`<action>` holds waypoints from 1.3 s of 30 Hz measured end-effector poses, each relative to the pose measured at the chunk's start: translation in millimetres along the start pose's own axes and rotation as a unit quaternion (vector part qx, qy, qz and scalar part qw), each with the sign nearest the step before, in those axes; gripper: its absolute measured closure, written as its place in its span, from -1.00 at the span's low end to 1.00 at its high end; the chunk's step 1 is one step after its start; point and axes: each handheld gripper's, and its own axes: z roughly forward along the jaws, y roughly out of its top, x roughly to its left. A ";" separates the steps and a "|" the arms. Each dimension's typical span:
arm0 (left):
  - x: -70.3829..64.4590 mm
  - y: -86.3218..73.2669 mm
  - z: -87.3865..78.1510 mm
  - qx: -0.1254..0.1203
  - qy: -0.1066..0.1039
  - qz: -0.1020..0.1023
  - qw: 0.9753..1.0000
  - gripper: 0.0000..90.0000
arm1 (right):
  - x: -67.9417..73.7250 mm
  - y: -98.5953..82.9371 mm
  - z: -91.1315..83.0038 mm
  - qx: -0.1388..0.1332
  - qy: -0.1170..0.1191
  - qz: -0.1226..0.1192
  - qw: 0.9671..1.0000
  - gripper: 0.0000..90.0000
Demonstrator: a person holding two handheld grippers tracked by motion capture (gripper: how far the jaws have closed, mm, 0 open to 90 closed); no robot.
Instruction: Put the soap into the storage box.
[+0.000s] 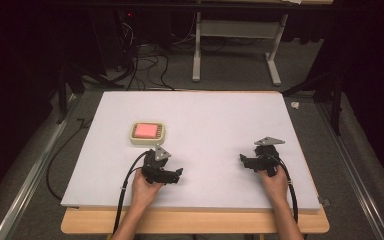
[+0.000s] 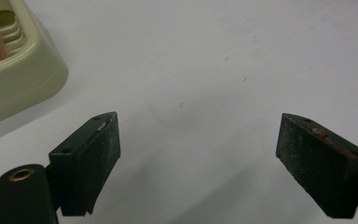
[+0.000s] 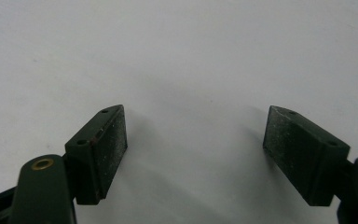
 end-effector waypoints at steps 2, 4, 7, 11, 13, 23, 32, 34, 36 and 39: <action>0.1 0.1 0.7 0.000 0.000 0.000 1.000 -0.68 | 0.0 0.0 0.0 0.000 0.000 0.000 1.000 -0.51; -0.1 0.0 2.7 0.000 0.002 -0.001 1.000 -0.68 | 0.0 0.0 0.0 0.000 0.000 0.000 1.000 -0.51; 0.0 -0.1 4.4 -0.001 0.003 -0.002 1.000 -0.68 | 0.0 0.0 0.0 0.000 0.000 0.000 1.000 -0.51; 0.5 -0.4 7.5 -0.003 0.009 -0.003 1.000 -0.68 | 0.0 0.0 0.0 0.000 0.000 0.000 1.000 -0.51; 0.5 -0.7 8.8 -0.002 0.013 -0.001 1.000 -0.68 | 0.0 0.0 0.0 0.000 0.000 -0.001 1.000 -0.51; 1.1 -1.3 14.1 -0.004 0.021 -0.001 1.000 -0.68 | 0.0 -0.1 0.0 0.000 0.000 -0.001 1.000 -0.51; 1.8 -2.6 19.3 0.005 0.028 -0.002 1.000 -0.68 | 0.0 0.0 0.0 0.000 0.000 -0.001 1.000 -0.51; 2.0 -2.6 19.5 0.005 0.028 -0.005 1.000 -0.70 | 0.0 0.0 0.0 0.000 0.000 0.000 1.000 -0.51; 2.2 -2.7 19.9 0.008 0.028 -0.008 1.000 -0.70 | 0.0 0.0 0.0 0.000 0.000 -0.001 1.000 -0.51; 5.5 -4.9 20.7 0.000 0.017 -0.019 1.000 -0.70 | -0.1 -0.1 0.0 0.000 0.000 -0.001 1.000 -0.51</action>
